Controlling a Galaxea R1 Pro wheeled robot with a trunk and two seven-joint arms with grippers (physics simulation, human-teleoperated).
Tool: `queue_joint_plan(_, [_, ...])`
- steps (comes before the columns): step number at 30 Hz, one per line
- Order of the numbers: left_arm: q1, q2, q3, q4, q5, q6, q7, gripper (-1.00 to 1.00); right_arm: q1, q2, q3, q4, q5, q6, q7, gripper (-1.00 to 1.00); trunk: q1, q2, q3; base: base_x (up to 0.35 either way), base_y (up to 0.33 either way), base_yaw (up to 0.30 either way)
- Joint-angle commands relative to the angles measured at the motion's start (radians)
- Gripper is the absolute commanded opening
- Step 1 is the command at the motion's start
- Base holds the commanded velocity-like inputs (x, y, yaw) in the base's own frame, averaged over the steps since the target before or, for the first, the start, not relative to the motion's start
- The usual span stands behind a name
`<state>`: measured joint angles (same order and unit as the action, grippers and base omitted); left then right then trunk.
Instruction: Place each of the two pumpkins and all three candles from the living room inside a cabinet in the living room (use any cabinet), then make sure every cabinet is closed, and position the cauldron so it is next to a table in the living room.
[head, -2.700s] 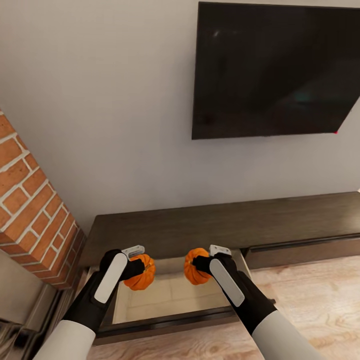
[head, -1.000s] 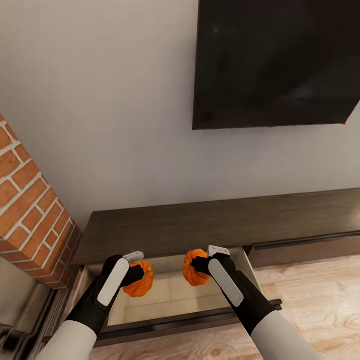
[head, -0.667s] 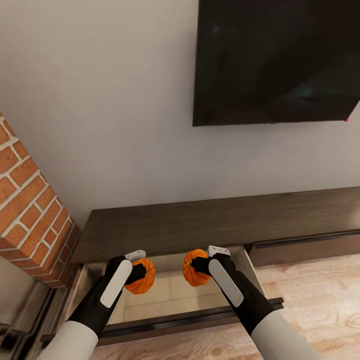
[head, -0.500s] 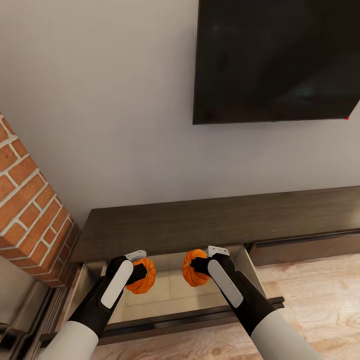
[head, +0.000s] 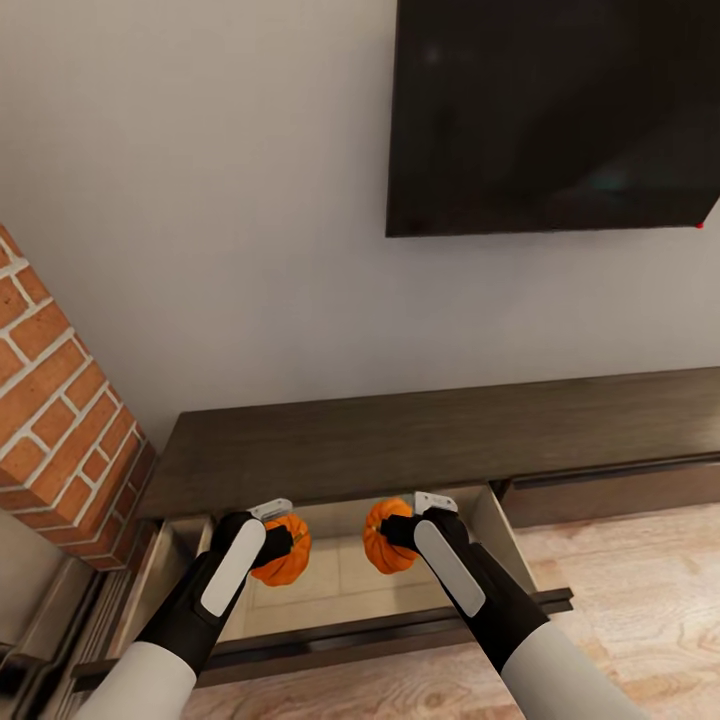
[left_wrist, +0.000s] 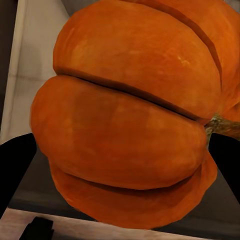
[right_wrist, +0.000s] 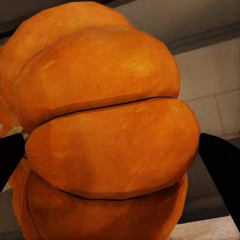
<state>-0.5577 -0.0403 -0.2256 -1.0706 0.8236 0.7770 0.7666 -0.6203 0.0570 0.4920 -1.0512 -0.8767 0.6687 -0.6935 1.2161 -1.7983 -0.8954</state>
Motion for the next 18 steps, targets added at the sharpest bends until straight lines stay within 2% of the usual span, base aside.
queue_joint_plan(1, [-0.001, 0.0, -0.002, -0.002, 0.009, 0.001, 0.011, -1.0, -0.001, 0.0, 0.002, -0.001, -0.008, 0.0, -0.011, -1.0, 0.004, -0.008, -0.004, 0.0, 0.0, 0.0])
queue_joint_plan(18, [-0.001, 0.004, 0.003, -0.007, 0.017, 0.001, 0.01, -1.0, -0.001, 0.0, 0.002, 0.0, -0.008, 0.0, -0.014, -1.0, 0.069, -0.127, -0.057, 0.0, 0.0, 0.0])
